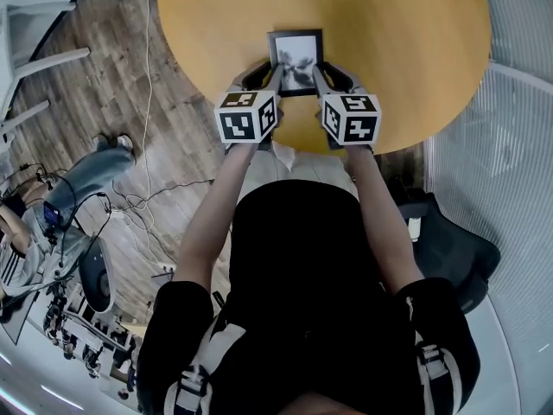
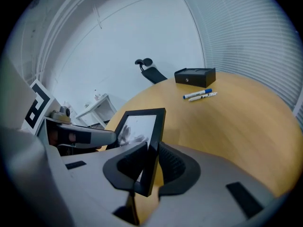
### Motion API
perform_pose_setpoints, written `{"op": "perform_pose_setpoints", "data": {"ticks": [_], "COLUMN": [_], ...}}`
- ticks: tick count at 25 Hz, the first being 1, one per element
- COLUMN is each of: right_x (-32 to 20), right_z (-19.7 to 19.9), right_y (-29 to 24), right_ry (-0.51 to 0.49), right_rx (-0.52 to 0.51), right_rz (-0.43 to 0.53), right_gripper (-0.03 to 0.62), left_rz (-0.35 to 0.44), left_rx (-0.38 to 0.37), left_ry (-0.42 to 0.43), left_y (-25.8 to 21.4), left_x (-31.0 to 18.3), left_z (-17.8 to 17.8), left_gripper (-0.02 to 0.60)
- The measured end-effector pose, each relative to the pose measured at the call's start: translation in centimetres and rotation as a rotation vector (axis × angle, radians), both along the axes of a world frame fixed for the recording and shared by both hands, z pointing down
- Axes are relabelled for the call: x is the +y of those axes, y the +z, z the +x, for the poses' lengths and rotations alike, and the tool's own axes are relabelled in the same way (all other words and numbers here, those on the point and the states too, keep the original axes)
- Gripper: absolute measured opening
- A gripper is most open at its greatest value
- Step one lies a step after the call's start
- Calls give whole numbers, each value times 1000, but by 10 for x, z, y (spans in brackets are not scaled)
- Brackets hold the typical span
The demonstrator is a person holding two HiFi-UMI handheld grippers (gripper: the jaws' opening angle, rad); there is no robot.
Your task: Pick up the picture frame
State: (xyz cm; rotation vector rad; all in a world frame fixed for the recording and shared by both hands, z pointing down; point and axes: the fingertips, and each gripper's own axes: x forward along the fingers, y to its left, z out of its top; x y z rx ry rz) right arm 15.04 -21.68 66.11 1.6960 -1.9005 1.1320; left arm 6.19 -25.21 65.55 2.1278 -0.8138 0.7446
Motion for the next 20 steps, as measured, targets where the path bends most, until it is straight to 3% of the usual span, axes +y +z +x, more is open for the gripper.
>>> {"op": "perform_pose_setpoints", "data": {"ticks": [20], "right_x": [-13], "right_z": [7], "right_y": [-166], "right_ry": [4], "right_rx": [127], "right_rz": [463], "right_gripper": [97], "left_rz": [446], "left_rx": [148], "left_ry": [3], "left_y": [-170], "left_x": [-13], "left_z": [7], "left_gripper": [91]}}
